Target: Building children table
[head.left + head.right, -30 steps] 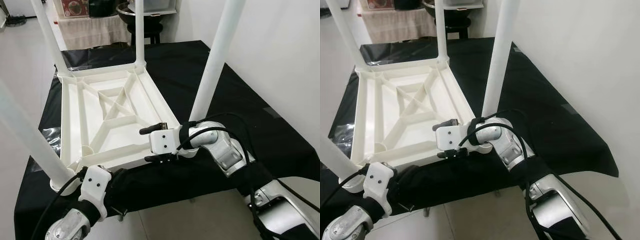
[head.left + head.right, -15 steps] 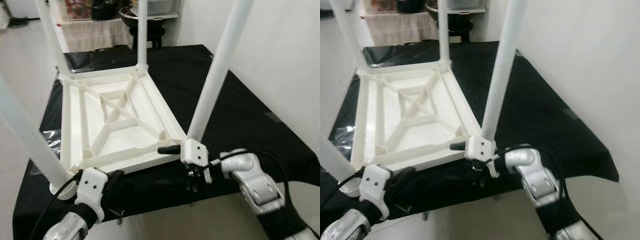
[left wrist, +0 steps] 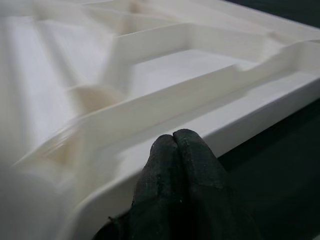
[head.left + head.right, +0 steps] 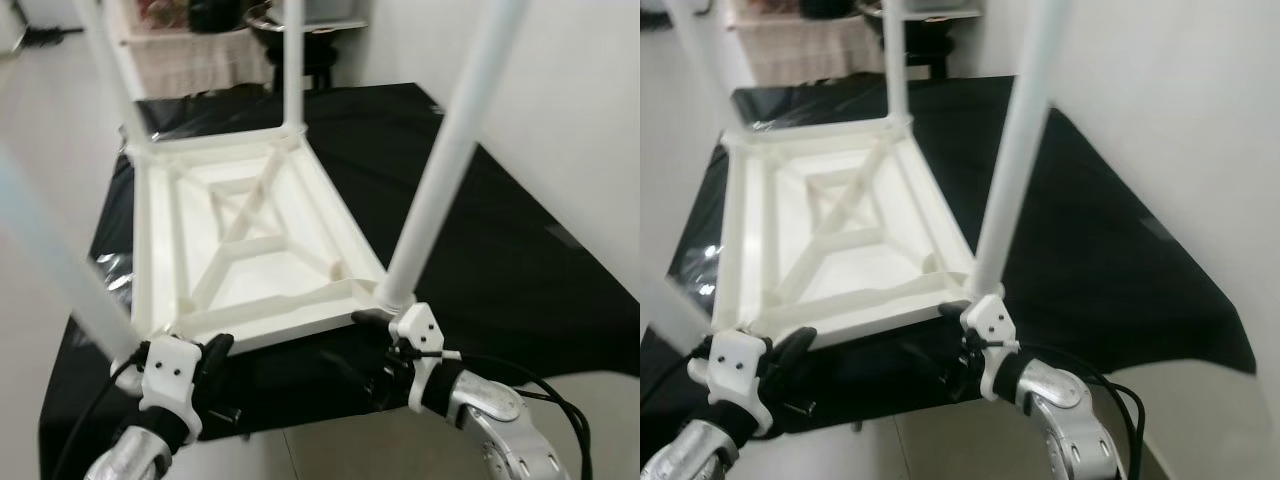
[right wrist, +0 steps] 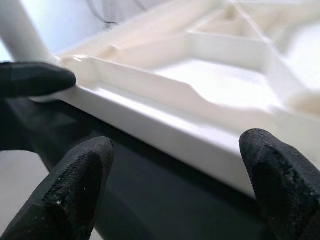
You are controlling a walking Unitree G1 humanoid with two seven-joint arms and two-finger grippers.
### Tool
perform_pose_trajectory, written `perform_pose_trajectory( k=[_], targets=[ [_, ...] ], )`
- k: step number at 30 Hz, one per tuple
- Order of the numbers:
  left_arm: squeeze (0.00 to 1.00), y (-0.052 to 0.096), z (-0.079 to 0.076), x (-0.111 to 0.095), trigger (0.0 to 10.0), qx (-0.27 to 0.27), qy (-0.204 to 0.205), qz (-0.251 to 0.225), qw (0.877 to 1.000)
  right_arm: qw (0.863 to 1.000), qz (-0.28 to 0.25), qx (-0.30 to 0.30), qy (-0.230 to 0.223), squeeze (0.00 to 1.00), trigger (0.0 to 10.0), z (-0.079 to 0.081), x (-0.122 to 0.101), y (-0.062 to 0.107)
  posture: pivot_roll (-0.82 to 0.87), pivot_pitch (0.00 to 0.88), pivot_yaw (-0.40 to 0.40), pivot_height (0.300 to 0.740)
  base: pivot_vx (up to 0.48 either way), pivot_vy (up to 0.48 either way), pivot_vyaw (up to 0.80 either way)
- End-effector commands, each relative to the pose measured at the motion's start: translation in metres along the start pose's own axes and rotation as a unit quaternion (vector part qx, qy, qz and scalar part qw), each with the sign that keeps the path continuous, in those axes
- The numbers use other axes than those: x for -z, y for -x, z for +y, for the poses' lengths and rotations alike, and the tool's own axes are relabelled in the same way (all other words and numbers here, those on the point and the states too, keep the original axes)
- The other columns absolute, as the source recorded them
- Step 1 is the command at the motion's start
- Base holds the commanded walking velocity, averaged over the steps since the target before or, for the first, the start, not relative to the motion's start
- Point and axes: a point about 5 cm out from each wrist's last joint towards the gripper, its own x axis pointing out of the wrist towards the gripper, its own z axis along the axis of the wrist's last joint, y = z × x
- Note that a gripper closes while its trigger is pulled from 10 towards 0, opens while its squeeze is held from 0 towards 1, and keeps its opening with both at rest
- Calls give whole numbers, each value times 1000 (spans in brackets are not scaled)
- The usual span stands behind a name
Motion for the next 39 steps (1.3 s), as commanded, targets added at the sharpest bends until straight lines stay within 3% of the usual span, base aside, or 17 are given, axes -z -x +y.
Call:
perform_pose_trajectory(
  k=[1,6,12,25,32,39],
  targets=[
    [0,3,-8,1,10000,20,7,5,1000,1000,1,-9,-8,0,10000,3,-1,-1,3,151,-47,740,0,0,800],
    [0,5,-24,-3,10000,78,11,2,997,999,10,-34,-7,0,10000,7,-1,-2,5,149,-53,740,0,0,640],
    [0,5,-31,-4,10000,101,7,2,995,999,24,-31,2,0,10000,8,0,-4,5,148,-56,740,0,-239,0],
    [0,6,-35,-7,10000,104,1,-1,995,996,31,-81,15,0,10000,14,-1,-2,9,148,-59,740,0,-74,0],
    [0,8,-34,-8,10000,86,-5,2,996,993,44,-110,21,0,10000,17,-1,0,12,152,-57,740,0,0,0],
    [0,21,-21,-7,10000,11,-1,-1,1000,980,78,-181,31,0,10000,14,-7,29,8,161,-47,740,0,0,0]
  ],
)
